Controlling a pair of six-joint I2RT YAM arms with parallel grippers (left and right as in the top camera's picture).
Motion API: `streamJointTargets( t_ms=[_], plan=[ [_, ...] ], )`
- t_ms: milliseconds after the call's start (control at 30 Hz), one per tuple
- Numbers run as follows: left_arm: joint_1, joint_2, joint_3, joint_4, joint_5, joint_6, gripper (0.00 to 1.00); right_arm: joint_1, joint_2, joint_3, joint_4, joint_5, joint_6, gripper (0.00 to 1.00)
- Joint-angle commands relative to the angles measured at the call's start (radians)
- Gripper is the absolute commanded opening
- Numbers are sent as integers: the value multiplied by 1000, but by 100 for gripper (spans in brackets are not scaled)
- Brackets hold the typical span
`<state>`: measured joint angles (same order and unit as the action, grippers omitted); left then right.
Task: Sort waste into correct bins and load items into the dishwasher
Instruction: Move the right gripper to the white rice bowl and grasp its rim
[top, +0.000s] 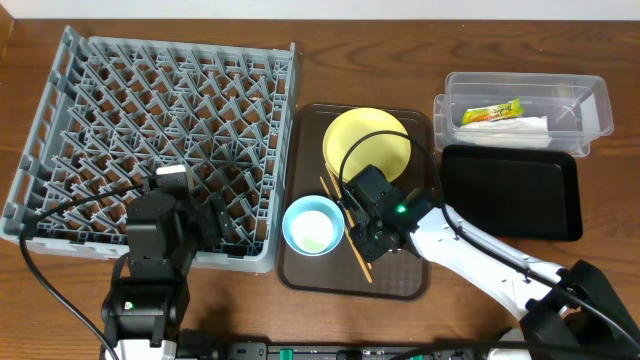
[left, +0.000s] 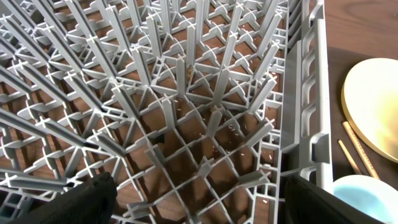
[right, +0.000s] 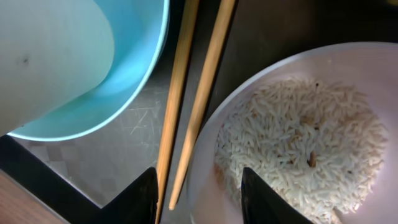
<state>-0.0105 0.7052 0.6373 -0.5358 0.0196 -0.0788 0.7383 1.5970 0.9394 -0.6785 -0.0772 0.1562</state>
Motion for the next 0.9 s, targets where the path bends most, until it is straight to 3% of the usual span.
streamJointTargets(
  t_ms=[0,867],
  plan=[
    [1,-1,24,-2,-2,-9,89,17,6,-5,18,10,8,37],
    [1,-1,23,-3,-2,-9,89,35,61,-6,35,24,8,22]
  ],
)
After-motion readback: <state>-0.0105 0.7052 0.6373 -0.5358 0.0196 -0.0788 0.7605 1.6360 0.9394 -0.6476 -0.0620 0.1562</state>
